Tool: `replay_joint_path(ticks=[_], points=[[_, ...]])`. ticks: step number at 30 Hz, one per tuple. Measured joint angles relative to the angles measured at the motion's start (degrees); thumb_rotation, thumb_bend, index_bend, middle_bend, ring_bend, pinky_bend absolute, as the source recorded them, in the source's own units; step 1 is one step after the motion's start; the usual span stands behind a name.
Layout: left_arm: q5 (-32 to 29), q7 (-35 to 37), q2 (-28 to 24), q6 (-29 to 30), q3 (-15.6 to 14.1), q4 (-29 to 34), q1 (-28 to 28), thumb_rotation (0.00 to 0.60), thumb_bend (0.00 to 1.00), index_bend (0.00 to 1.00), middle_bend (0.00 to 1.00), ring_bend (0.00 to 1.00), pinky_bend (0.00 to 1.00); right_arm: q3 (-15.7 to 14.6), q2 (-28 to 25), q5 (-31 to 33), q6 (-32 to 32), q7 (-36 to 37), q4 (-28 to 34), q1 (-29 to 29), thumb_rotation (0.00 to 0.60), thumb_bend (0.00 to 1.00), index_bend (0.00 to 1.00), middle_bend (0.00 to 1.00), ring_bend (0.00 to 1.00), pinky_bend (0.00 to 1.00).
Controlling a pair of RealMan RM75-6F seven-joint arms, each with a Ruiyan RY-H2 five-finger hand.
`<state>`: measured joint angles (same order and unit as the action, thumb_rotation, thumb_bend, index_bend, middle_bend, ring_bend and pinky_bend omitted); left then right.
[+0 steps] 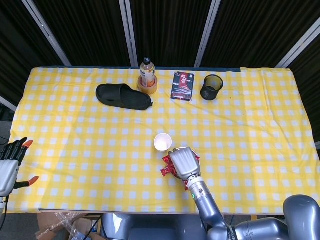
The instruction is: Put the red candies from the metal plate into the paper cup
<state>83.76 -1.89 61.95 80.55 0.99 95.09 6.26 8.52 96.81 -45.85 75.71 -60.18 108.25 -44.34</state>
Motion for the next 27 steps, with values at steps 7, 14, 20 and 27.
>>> replay_joint_path(ticks=[7,14,20,27], points=[[-0.78,0.26,-0.24,-0.87,0.08,0.10,0.20,0.600,0.05,0.00,0.00,0.00,0.00,4.50,-1.47,2.75,0.97,-3.47,3.25,-3.08,0.600,0.49,0.58,0.52,0.70,0.85],[-0.77,0.51,-0.43,-0.80,0.17,0.11,0.25,0.600,0.05,0.00,0.00,0.00,0.00,8.23,-1.78,6.33,1.19,-5.86,3.91,-6.79,0.600,0.49,0.58,0.52,0.70,0.85],[-0.37,0.66,-0.35,-0.13,0.36,-0.45,0.21,0.600,0.05,0.00,0.00,0.00,0.00,10.14,0.32,8.94,0.16,-6.66,0.61,-10.17,0.600,0.49,0.58,0.52,0.70,0.85],[0.05,0.79,-0.25,0.60,0.59,-1.04,0.17,0.600,0.05,0.00,0.00,0.00,0.00,10.78,3.68,10.78,-1.21,-6.32,-5.35,-13.56,0.600,0.49,0.58,0.52,0.70,0.85]])
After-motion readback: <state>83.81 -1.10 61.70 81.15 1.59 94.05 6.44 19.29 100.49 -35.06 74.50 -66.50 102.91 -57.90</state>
